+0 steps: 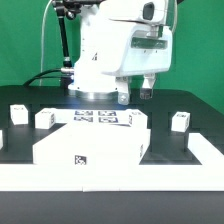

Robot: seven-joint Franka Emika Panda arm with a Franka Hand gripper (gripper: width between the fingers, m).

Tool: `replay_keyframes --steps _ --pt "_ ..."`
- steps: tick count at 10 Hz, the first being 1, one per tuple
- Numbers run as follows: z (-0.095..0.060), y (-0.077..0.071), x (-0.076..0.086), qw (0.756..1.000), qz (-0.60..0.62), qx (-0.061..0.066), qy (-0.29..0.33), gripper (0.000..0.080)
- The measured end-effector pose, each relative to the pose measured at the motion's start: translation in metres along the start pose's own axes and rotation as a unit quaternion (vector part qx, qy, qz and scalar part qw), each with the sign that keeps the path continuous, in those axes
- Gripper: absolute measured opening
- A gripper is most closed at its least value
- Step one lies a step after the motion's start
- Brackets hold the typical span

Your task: Assemble one leg

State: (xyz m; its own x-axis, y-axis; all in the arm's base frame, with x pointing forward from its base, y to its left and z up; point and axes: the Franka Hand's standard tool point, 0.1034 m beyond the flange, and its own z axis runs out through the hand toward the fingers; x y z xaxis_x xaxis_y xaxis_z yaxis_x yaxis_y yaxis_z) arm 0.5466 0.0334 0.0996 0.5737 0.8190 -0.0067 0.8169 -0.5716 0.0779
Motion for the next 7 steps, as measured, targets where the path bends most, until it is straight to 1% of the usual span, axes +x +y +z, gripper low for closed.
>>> replay_keyframes --steps 6,7 --pt "0.0005 -0.0003 -0.0001 1.0 0.001 0.001 0.0 0.065" --pt "0.0018 -0.0007 -0.0012 1.0 -0.019 0.001 -0.001 0.065"
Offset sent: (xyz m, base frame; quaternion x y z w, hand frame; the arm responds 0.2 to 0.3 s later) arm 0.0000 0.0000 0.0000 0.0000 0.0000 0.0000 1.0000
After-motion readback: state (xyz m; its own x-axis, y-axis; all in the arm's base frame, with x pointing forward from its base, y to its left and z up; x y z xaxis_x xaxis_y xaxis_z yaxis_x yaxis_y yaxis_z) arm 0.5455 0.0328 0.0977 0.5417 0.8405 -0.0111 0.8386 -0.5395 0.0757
